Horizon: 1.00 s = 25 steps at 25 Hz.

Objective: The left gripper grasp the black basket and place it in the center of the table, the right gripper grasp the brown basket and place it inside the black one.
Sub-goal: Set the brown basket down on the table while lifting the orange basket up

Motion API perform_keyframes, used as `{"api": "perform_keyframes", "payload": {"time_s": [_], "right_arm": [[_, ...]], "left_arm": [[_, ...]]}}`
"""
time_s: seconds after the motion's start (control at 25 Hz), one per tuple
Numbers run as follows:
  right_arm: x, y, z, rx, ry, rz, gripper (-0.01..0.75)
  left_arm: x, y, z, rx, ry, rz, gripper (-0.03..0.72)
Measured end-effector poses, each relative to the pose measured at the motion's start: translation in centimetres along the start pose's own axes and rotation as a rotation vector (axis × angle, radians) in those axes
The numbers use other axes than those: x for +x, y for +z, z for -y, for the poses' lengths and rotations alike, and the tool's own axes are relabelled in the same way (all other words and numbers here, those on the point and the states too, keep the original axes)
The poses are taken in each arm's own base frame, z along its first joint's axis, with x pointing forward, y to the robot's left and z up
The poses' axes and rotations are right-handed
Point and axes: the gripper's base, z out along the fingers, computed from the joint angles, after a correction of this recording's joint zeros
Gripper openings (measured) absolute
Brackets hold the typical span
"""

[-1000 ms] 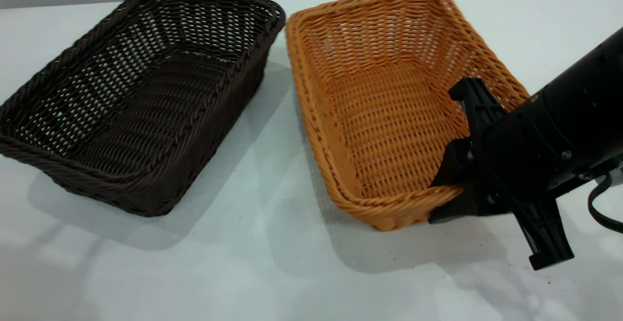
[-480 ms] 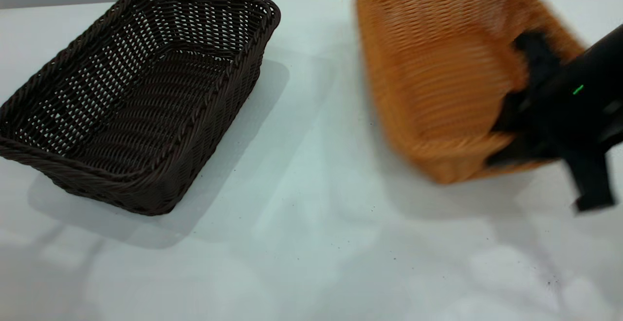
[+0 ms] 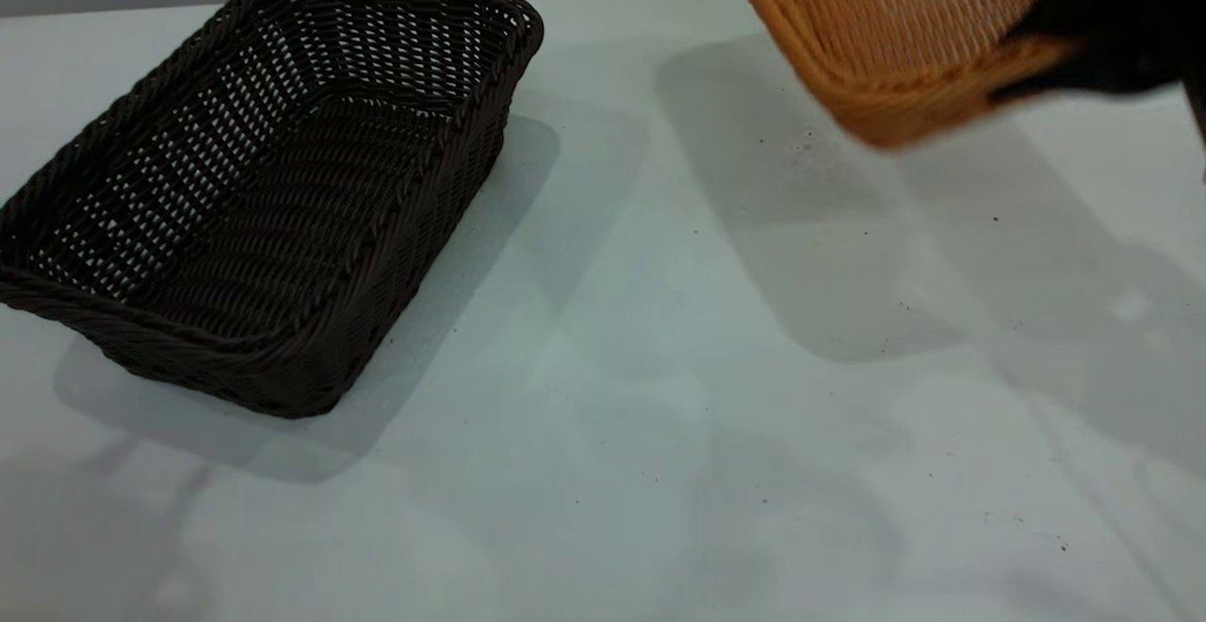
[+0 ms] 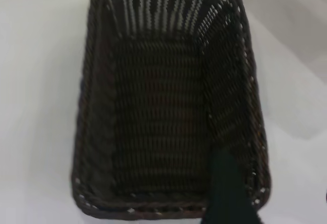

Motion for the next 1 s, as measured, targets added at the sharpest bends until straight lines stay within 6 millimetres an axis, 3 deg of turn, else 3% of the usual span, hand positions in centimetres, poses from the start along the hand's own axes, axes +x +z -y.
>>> {"api": "perform_keyframes", "payload": {"time_s": [0.56,0.76,1.0], "right_arm": [[-2.0,-3.1,-9.3,-0.125,-0.671,-0.140,0.104],[-2.8,-4.6,-12.2,-0.122,-0.764,-0.093,0.104],[-3.4,-5.9,-14.1,-0.082,-0.850,-0.055,0.104]], "left_arm": [[-1.1,5.2,-1.4,0.102,-0.182,-0.063,0.396],[-1.3,8.4,-0.1,0.131,-0.097,-0.115,0.396],[-1.3,12.7,1.8,0.075,-0.082,-0.119,0.396]]}}
